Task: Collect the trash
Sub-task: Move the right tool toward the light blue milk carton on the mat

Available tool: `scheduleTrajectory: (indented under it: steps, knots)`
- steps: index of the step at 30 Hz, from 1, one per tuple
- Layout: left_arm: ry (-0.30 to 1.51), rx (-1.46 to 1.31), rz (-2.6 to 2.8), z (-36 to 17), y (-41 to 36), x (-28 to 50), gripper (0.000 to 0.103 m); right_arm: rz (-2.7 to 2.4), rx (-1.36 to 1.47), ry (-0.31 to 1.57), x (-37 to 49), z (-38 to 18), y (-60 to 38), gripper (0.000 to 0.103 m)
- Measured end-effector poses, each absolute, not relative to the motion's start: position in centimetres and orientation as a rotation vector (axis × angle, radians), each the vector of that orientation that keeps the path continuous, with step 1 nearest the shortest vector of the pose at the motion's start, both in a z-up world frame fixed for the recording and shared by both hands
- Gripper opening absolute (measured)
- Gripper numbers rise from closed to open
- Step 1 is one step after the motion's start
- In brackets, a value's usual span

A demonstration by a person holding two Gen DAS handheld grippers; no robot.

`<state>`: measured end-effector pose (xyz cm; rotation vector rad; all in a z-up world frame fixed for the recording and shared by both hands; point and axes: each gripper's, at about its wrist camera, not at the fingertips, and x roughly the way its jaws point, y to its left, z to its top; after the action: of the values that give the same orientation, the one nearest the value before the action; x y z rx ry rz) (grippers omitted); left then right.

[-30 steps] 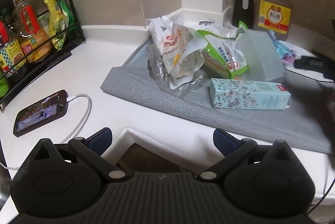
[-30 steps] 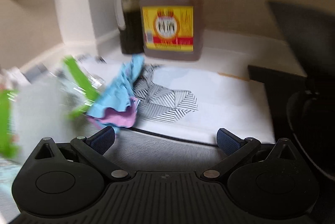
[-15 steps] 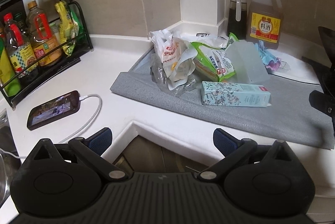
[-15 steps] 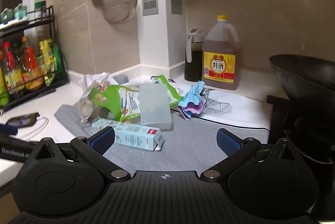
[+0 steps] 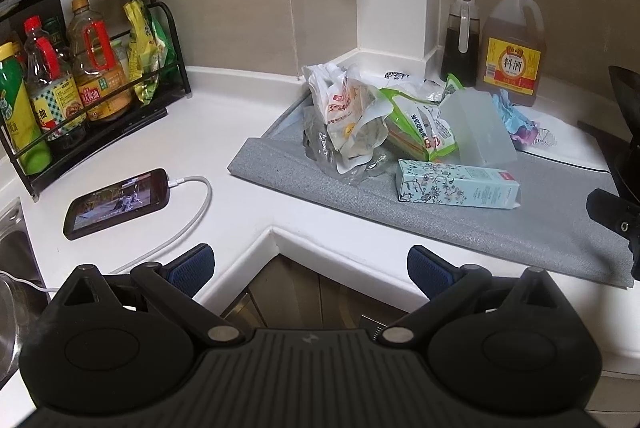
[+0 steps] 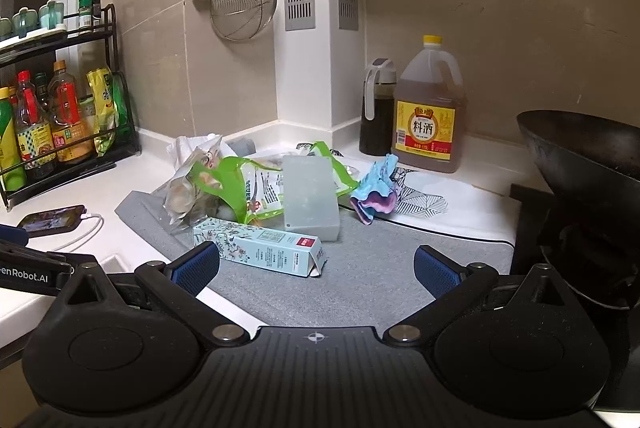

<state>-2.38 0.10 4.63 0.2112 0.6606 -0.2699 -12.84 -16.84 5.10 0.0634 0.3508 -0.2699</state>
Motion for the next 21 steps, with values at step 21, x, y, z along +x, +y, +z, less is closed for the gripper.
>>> scheduleTrajectory:
  steps: [21]
  knots:
    - [0.670,0.211,-0.273,4.01,0.33,-1.59,0.103,-0.260,0.068,0.374,-11.89,4.59,-16.50,0.103]
